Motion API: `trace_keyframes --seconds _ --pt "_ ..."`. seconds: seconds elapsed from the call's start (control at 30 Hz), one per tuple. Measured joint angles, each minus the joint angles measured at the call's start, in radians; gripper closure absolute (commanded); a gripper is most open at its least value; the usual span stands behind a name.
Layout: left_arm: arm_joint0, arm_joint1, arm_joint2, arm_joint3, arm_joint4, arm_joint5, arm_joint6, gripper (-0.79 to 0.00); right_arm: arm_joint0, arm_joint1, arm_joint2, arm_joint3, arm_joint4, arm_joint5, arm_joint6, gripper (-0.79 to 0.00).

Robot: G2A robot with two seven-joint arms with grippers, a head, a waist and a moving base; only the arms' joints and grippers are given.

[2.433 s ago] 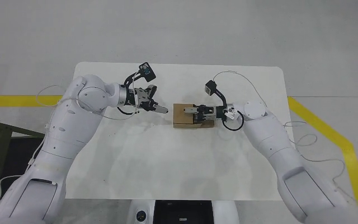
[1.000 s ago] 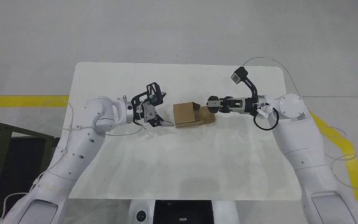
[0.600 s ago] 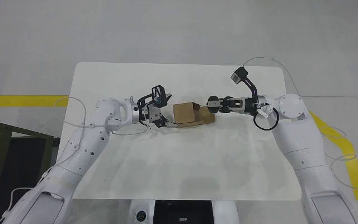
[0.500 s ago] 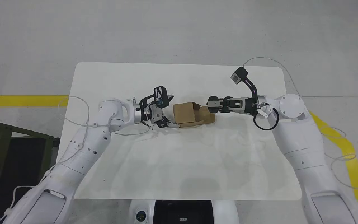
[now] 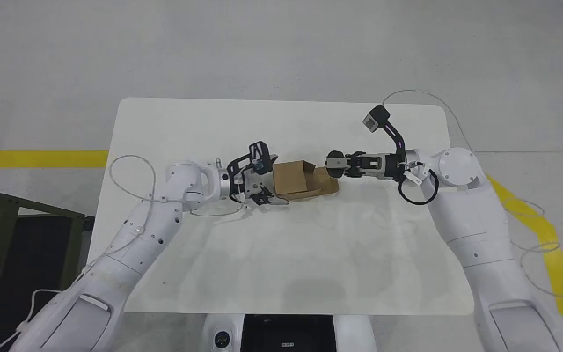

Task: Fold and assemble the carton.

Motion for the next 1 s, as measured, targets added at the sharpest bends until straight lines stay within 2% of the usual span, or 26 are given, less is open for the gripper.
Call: trace_keyframes --seconds 0.23,0.4,0.67,1.0 --pt "-0.016 -0.012 0.015 0.021 0.011 0.007 0.014 -0.785 -0.001 0.0 -0.001 -0.002 -0.002 0.001 -0.002 0.0" --pt "-0.033 -0.019 0.019 0.043 0.006 0.0 0.021 -0.785 -0.019 0.013 -0.006 -0.024 -0.127 0.03 -0.016 0.0" --pt "-0.043 -0.026 0.022 0.064 -0.005 -0.019 0.015 -0.785 -0.102 0.037 0.012 -0.061 -0.251 0.095 -0.068 0.0" --pt "-0.049 -0.032 0.02 0.073 -0.022 -0.037 -0.004 -0.785 -0.17 0.038 -0.024 -0.113 -0.278 0.144 -0.157 0.0"
